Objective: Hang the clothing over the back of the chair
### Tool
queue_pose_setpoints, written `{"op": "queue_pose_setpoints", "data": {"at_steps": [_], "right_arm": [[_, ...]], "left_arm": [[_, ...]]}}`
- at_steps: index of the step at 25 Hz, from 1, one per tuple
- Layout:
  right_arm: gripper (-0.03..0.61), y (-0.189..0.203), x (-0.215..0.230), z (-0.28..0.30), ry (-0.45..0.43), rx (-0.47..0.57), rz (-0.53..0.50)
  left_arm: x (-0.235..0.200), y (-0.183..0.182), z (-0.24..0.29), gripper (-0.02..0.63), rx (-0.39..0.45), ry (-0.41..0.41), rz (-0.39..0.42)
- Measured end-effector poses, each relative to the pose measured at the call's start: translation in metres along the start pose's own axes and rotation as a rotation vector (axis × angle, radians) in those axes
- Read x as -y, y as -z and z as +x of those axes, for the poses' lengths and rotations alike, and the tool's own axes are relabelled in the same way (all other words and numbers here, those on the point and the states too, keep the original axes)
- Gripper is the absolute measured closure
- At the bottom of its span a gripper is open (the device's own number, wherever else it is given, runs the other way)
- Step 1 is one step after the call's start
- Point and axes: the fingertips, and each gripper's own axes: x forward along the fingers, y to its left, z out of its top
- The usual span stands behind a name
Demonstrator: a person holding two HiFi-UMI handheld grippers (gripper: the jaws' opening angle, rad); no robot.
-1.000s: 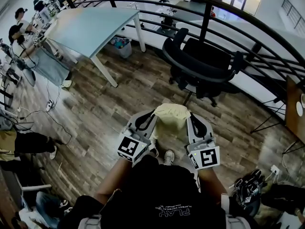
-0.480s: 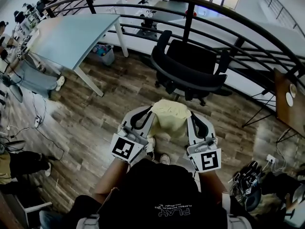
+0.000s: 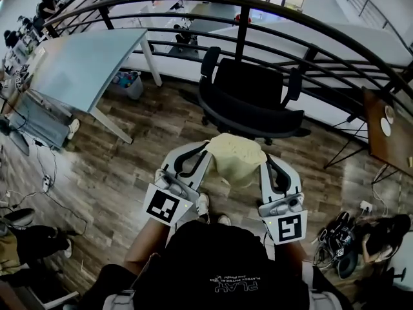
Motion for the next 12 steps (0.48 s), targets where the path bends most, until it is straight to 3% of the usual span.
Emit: {"op": "queue_pose_setpoints", "data": {"at_steps": [4,8,12], "right_arm": [[0.558,-0.01,0.014,0.01,0.039,0.017,-0.045],[0.558,-0.024,0.019,0.022,0.069,0.036,-0.094],[0.558,-0.034,0.033,0.034,0.113,0.043,-0.145]], "left_arm": [[-0.008,-0.013,0.016,0.586,0.028,0.038,0.015],[-0.015,-0.013,0.024,0.588,-0.053,0.126,0.196],[-0.026,-0.024,0.039,0.588,-0.035,0.155,0.216]]}}
